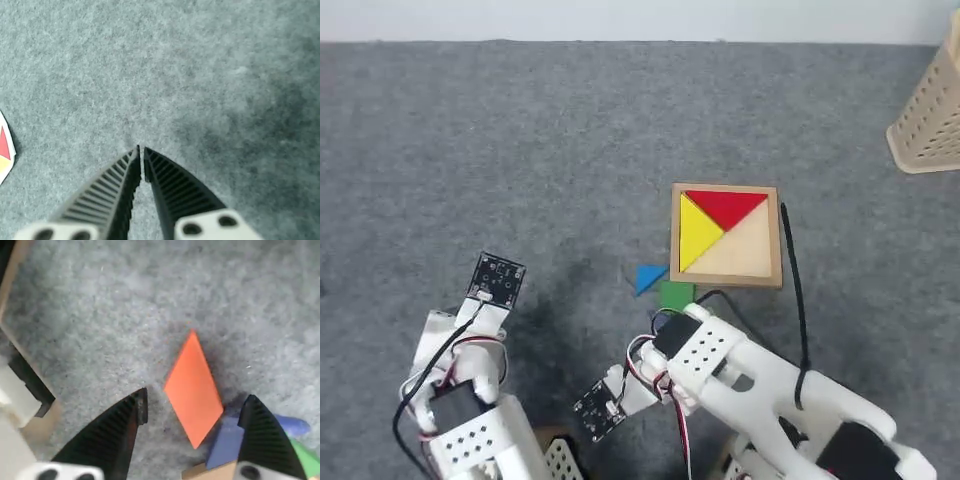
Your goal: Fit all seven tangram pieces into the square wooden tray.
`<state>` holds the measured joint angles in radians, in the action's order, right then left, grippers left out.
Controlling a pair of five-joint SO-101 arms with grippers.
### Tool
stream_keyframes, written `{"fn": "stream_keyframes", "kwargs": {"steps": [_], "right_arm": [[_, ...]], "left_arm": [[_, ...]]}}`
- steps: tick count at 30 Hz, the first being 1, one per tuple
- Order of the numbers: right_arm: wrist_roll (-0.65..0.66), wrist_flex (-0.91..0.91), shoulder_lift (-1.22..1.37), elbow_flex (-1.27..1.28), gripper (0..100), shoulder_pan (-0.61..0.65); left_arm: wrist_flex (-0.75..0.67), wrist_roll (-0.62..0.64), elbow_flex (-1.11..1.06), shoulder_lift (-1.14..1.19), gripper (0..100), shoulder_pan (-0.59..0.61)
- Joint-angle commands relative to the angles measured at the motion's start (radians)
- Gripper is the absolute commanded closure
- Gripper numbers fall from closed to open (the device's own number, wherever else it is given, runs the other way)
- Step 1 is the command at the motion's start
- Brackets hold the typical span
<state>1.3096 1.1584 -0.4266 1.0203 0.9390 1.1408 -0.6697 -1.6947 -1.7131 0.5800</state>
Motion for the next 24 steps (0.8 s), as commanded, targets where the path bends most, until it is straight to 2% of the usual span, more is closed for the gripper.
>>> {"fn": "stream_keyframes", "kwargs": {"steps": [1,5,8,11,20,24], "right_arm": [[0.012,-0.015,0.004,-0.003,70.2,0.002],[0.011,-0.016,0.004,-0.003,70.8,-0.036],[0.003,-0.025,0.004,-0.003,76.6,-0.073],[-0.086,-0.085,0.004,-0.003,81.2,-0.084],[-0.210,-0.166,0.004,-0.008,90.5,-0.079],[-0.305,-0.208,0.004,-0.011,92.8,-0.079]], "left_arm": [[-0.012,-0.015,0.004,0.005,99,0.005],[-0.012,-0.015,0.004,0.005,99,0.005],[-0.012,-0.015,0.004,0.006,99,0.005],[-0.012,-0.015,0.004,0.006,99,0.005],[-0.012,-0.015,0.004,0.006,99,0.005],[-0.012,-0.015,0.004,0.006,99,0.005]]}}
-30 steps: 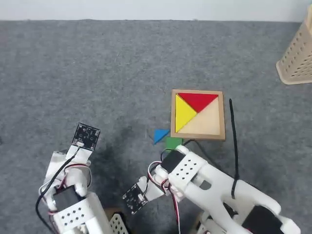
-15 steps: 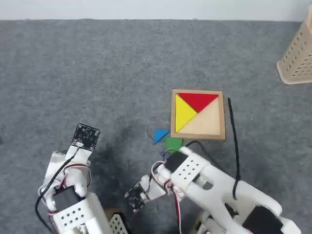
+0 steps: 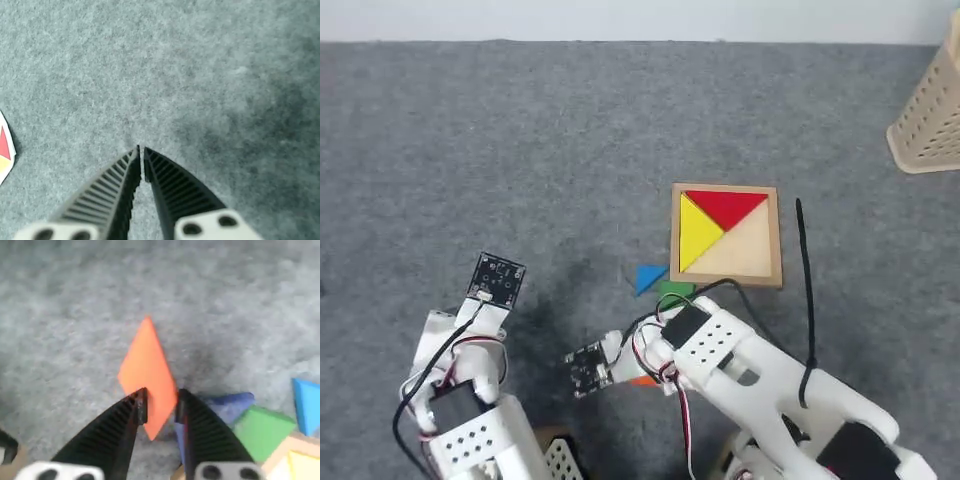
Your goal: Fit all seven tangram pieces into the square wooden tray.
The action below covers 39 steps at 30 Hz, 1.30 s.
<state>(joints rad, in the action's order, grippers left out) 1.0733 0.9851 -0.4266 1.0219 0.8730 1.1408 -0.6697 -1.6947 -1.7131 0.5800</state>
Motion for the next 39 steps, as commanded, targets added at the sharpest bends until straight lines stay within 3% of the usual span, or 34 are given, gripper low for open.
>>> {"fn": "stream_keyframes", "kwargs": {"steps": [1,5,13,17,26,33,39], "right_arm": [[-0.100,-0.045,0.004,-0.012,92.6,-0.013],[-0.144,-0.015,0.004,-0.034,92.4,-0.013],[0.110,0.222,-0.021,-0.130,74.4,-0.019],[0.187,0.226,-0.010,-0.115,73.4,-0.012],[0.147,0.104,0.197,-0.104,73.6,0.022],[-0.017,0.110,0.302,-0.210,91.1,0.021],[-0.130,0.120,0.305,-0.304,93.9,-0.039]], "left_arm": [[-0.012,-0.015,0.004,0.006,99,0.005],[-0.012,-0.015,0.004,0.006,99,0.005],[-0.012,-0.015,0.004,0.006,99,0.005],[-0.012,-0.015,0.004,0.006,99,0.005],[-0.012,-0.015,0.004,0.006,99,0.005],[-0.012,-0.015,0.004,0.006,99,0.005],[-0.012,-0.015,0.004,0.006,99,0.005]]}}
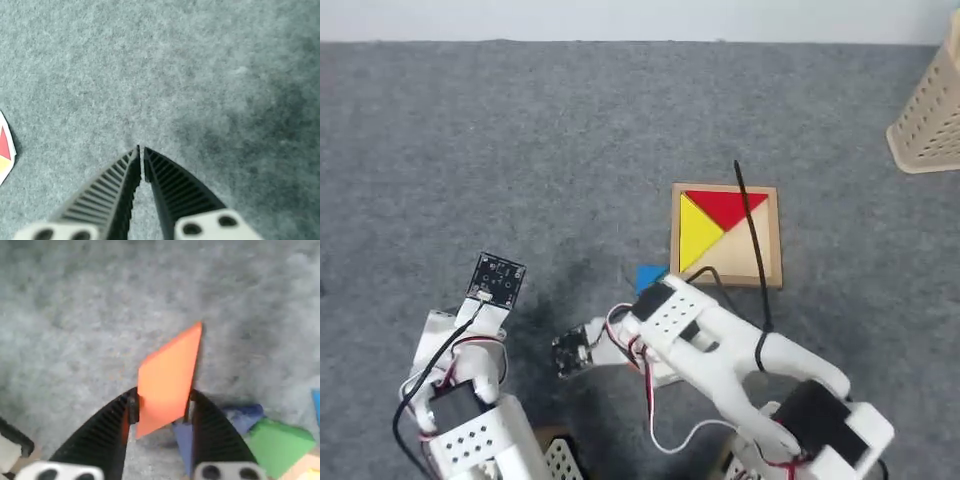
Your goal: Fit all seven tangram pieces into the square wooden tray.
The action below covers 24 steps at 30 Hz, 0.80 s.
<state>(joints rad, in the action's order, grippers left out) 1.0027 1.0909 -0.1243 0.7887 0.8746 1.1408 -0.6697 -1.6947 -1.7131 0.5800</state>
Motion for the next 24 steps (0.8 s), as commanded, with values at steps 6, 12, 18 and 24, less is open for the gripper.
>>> {"fn": "stream_keyframes", "kwargs": {"steps": [6,12,18,24], "right_arm": [[-0.276,0.108,0.002,-0.222,94.0,-0.094],[-0.582,0.254,0.002,-0.463,94.0,-0.263],[-0.898,0.260,0.044,-0.617,94.0,-0.601],[-1.028,0.170,0.282,-0.772,94.0,-0.799]], "left_arm": [[-0.012,-0.015,0.004,0.006,99,0.005],[-0.012,-0.015,0.004,0.006,99,0.005],[-0.012,-0.015,0.004,0.006,99,0.005],[-0.012,-0.015,0.004,0.006,99,0.005]]}}
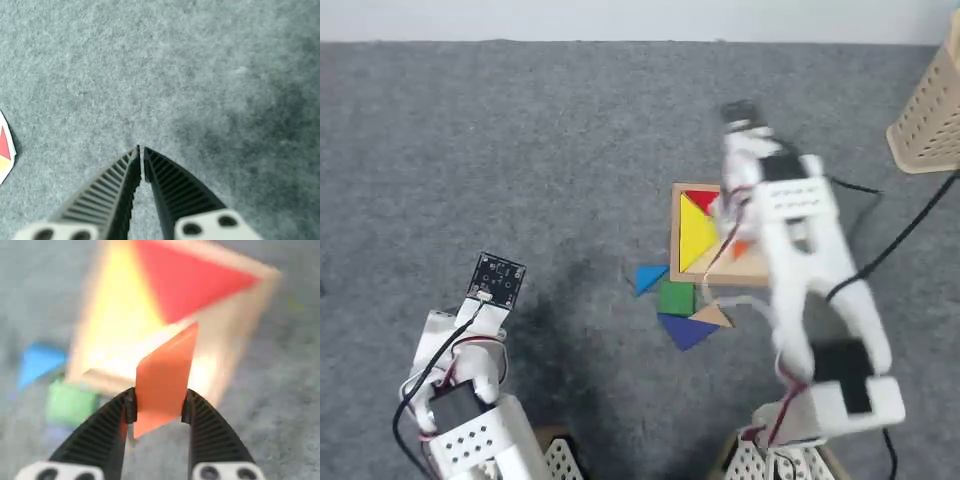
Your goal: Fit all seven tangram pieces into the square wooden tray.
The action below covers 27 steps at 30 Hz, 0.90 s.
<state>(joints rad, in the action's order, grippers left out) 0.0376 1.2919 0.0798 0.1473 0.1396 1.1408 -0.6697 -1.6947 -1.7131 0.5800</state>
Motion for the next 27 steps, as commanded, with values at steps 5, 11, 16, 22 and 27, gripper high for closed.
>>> {"fn": "stream_keyframes", "kwargs": {"steps": [5,11,16,22,27], "right_arm": [[-0.150,0.008,0.325,-0.370,94.0,-0.090],[-0.161,0.097,0.522,-0.618,92.1,-0.088],[-0.152,0.173,0.621,-0.749,79.4,-0.082],[-0.081,0.228,0.650,-0.838,78.3,-0.081],[-0.035,0.254,0.650,-0.876,78.6,-0.082]], "left_arm": [[-0.012,-0.015,0.004,0.006,99,0.005],[-0.012,-0.015,0.004,0.006,99,0.005],[-0.012,-0.015,0.004,0.006,99,0.005],[-0.012,-0.015,0.004,0.006,99,0.005],[-0.012,-0.015,0.004,0.006,99,0.005]]}}
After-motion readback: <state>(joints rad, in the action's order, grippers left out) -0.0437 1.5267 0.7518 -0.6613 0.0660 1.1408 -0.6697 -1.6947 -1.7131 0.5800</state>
